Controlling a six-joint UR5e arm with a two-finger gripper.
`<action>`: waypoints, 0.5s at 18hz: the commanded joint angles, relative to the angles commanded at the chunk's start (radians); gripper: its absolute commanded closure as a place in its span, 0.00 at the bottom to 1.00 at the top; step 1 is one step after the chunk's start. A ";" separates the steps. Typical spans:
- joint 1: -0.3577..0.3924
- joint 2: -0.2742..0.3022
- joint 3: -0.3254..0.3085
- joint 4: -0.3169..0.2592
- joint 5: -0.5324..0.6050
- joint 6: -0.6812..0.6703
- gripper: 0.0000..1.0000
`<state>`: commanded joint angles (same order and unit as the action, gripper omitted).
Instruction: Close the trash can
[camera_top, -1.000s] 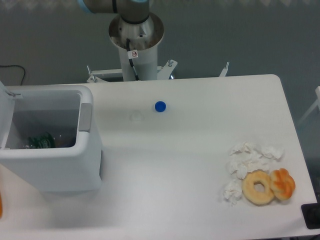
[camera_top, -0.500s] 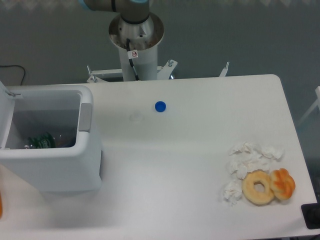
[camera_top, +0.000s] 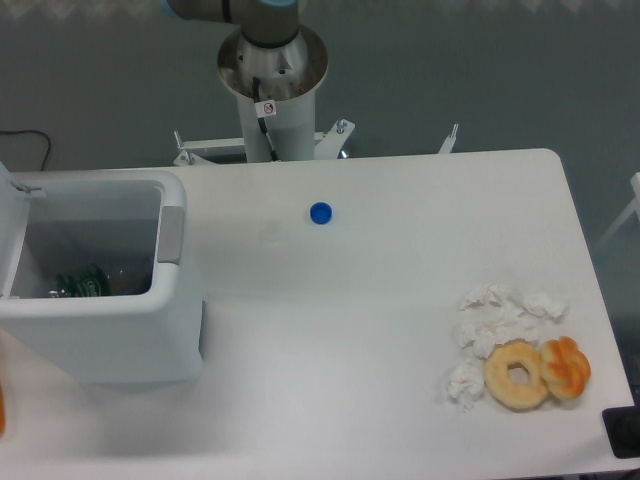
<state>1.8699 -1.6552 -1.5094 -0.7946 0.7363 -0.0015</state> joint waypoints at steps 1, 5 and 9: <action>0.002 0.000 -0.003 0.000 0.000 0.000 0.00; 0.009 -0.002 -0.008 -0.003 0.020 0.002 0.00; 0.028 0.008 -0.020 -0.003 0.081 0.008 0.00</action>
<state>1.8974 -1.6475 -1.5293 -0.7977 0.8174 0.0061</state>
